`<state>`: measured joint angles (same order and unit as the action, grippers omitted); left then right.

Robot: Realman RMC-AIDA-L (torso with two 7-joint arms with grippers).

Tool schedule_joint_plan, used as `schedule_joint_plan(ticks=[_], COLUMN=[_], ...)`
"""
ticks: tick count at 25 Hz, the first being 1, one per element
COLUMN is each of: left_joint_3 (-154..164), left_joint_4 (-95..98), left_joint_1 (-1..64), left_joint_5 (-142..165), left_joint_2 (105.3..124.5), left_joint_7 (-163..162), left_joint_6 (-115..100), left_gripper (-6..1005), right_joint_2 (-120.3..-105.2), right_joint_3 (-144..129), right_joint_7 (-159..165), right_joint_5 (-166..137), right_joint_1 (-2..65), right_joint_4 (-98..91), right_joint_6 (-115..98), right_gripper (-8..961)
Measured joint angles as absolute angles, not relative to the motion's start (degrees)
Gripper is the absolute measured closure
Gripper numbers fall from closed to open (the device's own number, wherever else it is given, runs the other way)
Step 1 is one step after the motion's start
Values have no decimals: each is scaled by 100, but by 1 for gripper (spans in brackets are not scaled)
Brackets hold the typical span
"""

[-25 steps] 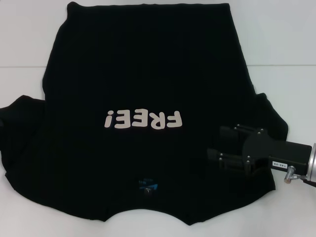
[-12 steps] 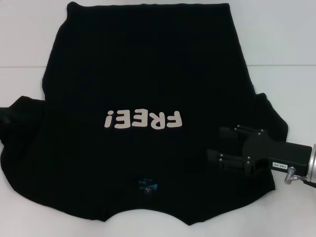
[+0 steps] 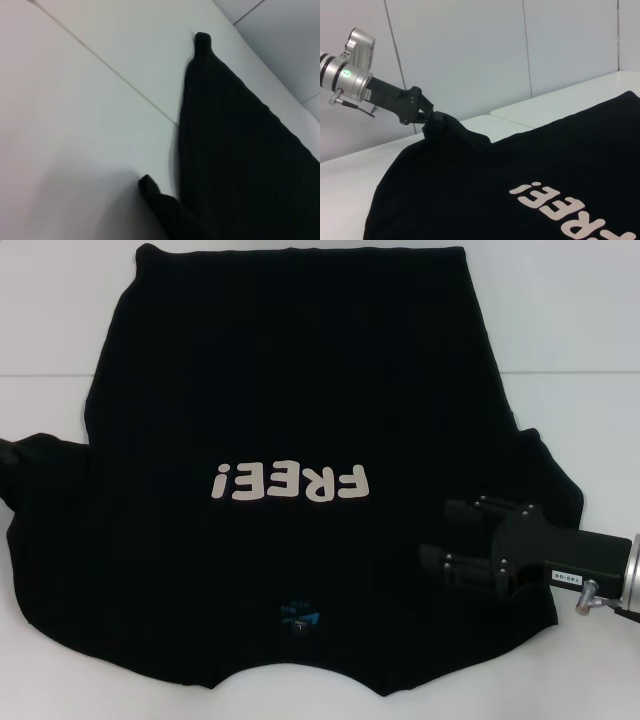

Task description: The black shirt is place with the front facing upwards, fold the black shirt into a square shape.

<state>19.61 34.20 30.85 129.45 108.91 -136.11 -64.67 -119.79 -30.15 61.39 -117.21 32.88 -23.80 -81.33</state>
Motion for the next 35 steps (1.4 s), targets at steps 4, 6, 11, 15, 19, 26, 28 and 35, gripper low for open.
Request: schedule_joint_plan(ticks=[4, 6, 11, 15, 19, 26, 28, 35], left_joint_3=[1965, 1998, 2059, 2275, 2545, 2589, 2584, 2584], left_joint_4=[3402, 3419, 3430, 3407, 3369, 3083, 3032, 3092], left_joint_1=[3137, 3167, 3339, 3475, 3535, 3559, 3499, 3176], left_joint_5=[12933, 12882, 12783, 12784, 12777, 12673, 12550, 11885], left_joint_2=[10925, 10964, 11144, 11356, 11584, 11700, 11671, 11626], left_joint_7=[-13592, -13577, -13428, -13244, -13093, -12622, -12303, -9873], left_joint_6=[-6484, -6539, -6776, -6824, -6770, -6782, -6953, -8433], left_gripper=[991, 987, 975, 965, 956, 853, 814, 593], right_joint_2=[-11979, -11979, -11982, -11987, -11987, -11987, -11988, -11958], right_joint_3=[-3015, -3015, -3015, -3020, -3024, -3024, -3023, -2983], right_joint_7=[6140, 6140, 6141, 6143, 6143, 6144, 6143, 6838], right_joint_5=[-11727, -11730, -11734, -11743, -11743, -11742, -11735, -11713], right_joint_1=[3293, 3295, 3291, 3288, 3286, 3275, 3267, 3261], right_joint_4=[-2373, -2368, -2363, -2343, -2306, -2282, -2281, -2402], right_joint_6=[-8117, -8109, -8107, -8106, -8111, -8141, -8143, -8115], right_gripper=[153, 154, 155, 155, 156, 157, 158, 159])
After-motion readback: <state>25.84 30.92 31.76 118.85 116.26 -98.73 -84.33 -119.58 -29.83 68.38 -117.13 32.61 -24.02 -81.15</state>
